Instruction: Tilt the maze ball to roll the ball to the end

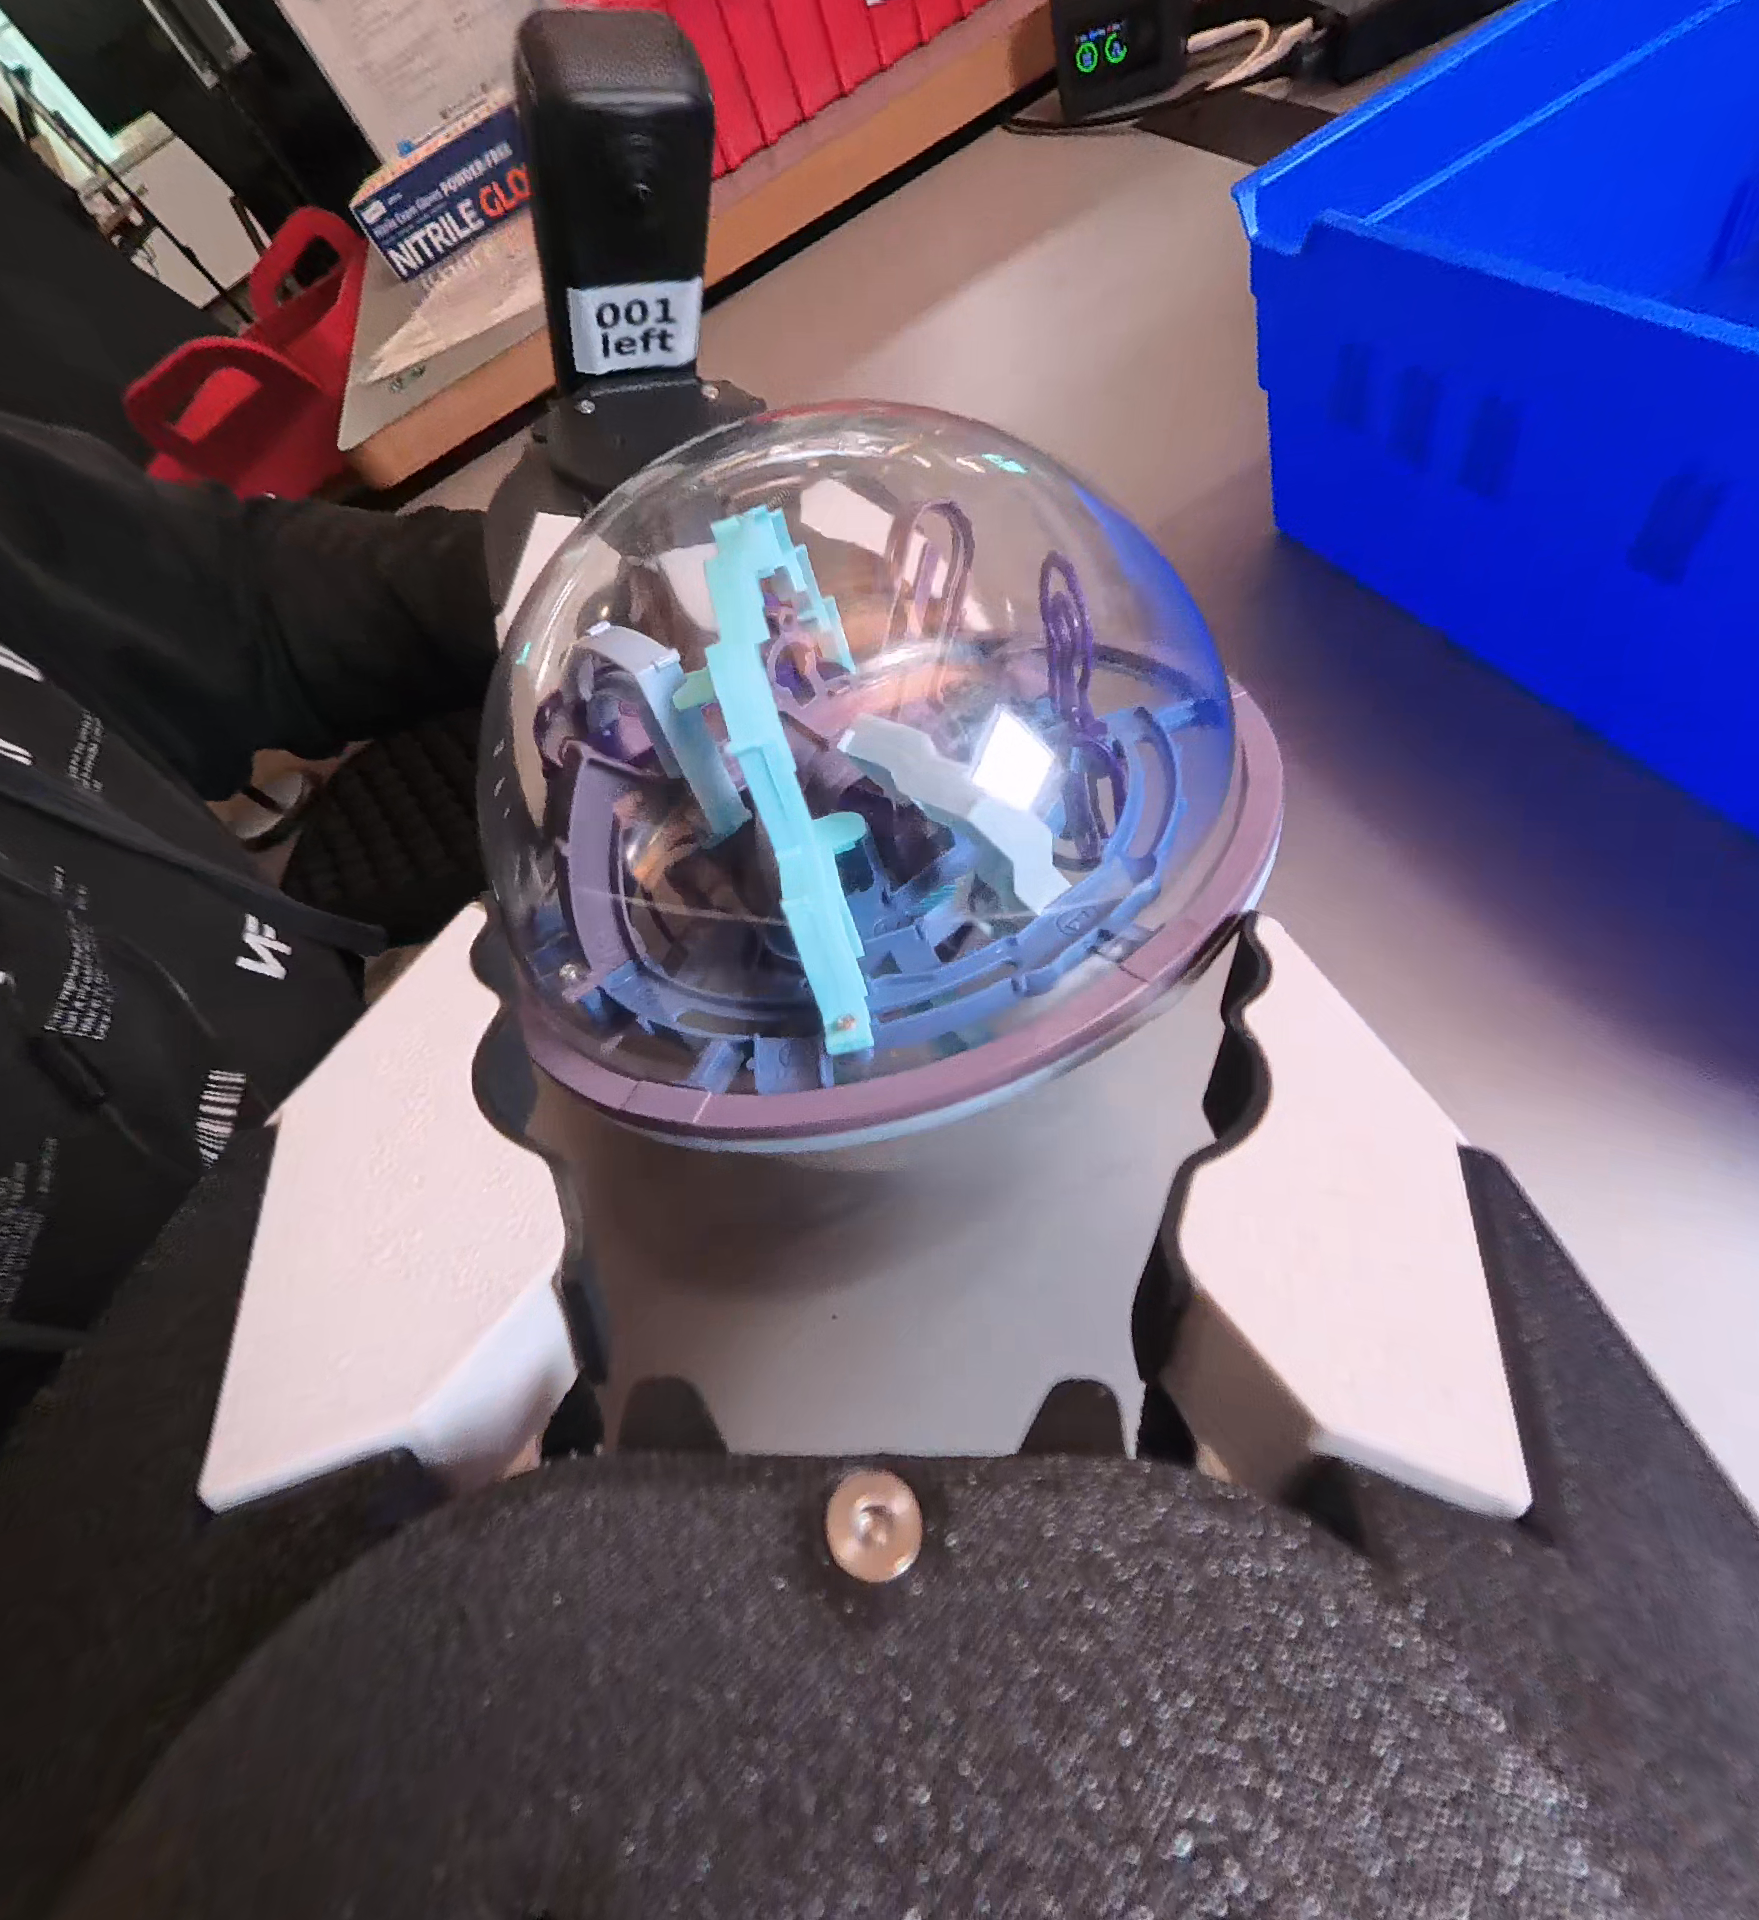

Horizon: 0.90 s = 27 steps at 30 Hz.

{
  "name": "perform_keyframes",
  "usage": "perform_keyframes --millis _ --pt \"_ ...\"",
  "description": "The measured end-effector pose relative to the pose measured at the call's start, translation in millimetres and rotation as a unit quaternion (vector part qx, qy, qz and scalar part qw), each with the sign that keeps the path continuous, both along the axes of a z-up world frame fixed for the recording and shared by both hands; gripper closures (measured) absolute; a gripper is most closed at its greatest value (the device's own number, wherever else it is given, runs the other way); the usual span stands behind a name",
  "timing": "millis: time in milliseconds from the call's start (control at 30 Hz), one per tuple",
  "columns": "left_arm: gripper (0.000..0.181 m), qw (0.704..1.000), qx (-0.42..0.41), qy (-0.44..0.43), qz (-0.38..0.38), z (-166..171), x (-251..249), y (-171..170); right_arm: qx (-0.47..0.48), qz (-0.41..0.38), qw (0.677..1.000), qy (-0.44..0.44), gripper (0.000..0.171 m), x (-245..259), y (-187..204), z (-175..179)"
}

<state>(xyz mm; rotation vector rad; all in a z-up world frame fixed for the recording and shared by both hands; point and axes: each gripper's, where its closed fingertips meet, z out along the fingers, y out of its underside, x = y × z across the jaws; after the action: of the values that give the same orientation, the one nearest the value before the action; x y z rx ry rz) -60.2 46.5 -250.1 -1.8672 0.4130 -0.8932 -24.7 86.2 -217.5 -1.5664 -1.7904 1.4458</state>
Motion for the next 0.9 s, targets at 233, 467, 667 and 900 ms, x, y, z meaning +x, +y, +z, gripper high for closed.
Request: perform_keyframes --millis 233,467,667,900 --pt "0.043 0.999 -0.039 -0.030 -0.010 2.3 3.0 -2.5 -0.051 -0.012 0.999 0.005 0.040 3.0 0.0 -0.1" --pt "0.044 1.000 0.018 0.020 0.013 20.2 -4.8 1.2 -0.085 0.012 0.996 0.036 0.039 5.4 -4.9 -17.1" --pt "0.045 0.996 0.065 0.063 0.003 30.8 -4.4 -3.8 -0.067 0.039 0.997 0.022 0.038 6.5 -17.8 -30.2" --pt "0.046 0.981 0.150 0.120 -0.019 34.4 -5.6 -13.0 0.019 0.048 0.998 0.043 0.038 3.2 -25.7 -36.5"
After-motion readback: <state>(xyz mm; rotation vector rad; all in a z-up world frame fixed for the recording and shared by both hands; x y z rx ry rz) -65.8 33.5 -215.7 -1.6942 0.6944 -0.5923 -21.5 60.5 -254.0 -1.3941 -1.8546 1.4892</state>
